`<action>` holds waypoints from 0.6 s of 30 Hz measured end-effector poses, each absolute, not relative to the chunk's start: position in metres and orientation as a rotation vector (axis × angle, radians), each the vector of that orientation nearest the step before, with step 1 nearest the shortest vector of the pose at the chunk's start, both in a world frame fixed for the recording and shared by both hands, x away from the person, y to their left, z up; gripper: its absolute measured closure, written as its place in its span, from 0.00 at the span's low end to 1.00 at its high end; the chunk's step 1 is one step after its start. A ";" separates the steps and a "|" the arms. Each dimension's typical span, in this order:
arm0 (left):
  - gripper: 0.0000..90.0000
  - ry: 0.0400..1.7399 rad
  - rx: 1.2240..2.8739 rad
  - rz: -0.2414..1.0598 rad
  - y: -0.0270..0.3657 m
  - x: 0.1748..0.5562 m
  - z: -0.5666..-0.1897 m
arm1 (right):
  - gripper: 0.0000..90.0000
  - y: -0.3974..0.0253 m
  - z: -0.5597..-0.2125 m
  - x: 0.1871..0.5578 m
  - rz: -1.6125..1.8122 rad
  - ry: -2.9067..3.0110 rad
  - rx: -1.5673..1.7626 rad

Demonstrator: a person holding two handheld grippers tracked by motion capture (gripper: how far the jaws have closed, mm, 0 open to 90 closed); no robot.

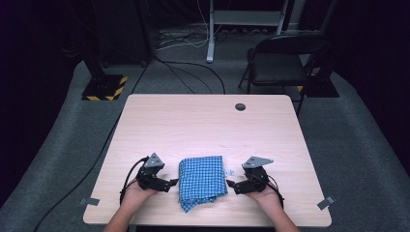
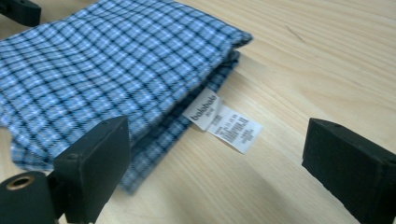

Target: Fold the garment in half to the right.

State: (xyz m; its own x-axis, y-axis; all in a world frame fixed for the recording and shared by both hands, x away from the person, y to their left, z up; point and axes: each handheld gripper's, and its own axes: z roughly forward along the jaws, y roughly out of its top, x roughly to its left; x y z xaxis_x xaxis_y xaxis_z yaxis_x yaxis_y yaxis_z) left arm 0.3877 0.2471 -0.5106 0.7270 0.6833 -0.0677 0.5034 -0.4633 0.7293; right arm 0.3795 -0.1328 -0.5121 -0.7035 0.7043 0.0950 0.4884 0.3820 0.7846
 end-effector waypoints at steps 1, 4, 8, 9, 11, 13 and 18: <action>0.11 0.899 2.161 0.304 0.249 0.388 -0.512 | 0.08 -0.134 -0.512 0.380 1.224 2.385 1.061; 0.11 0.916 2.156 0.317 0.252 0.389 -0.513 | 0.08 -0.140 -0.513 0.381 1.224 2.371 1.087; 0.11 0.930 2.142 0.330 0.254 0.391 -0.515 | 0.08 -0.144 -0.515 0.383 1.231 2.350 1.109; 0.11 0.932 2.141 0.334 0.255 0.391 -0.515 | 0.08 -0.145 -0.515 0.383 1.228 2.344 1.113; 0.11 0.935 2.139 0.336 0.256 0.391 -0.516 | 0.08 -0.147 -0.516 0.383 1.222 2.338 1.117; 0.11 0.943 2.141 0.344 0.257 0.392 -0.517 | 0.08 -0.151 -0.520 0.383 1.219 2.317 1.139; 0.11 0.965 2.141 0.348 0.262 0.393 -0.521 | 0.08 -0.159 -0.523 0.382 1.222 2.298 1.182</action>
State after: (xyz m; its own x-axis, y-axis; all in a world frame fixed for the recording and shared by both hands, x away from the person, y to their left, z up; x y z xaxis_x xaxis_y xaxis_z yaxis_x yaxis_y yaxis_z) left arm 0.3932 0.2618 -0.5210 0.6790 0.7321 -0.0550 0.5284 -0.4353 0.7289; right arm 0.3821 -0.1587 -0.5233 -0.6250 0.7710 0.1219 0.5323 0.3067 0.7891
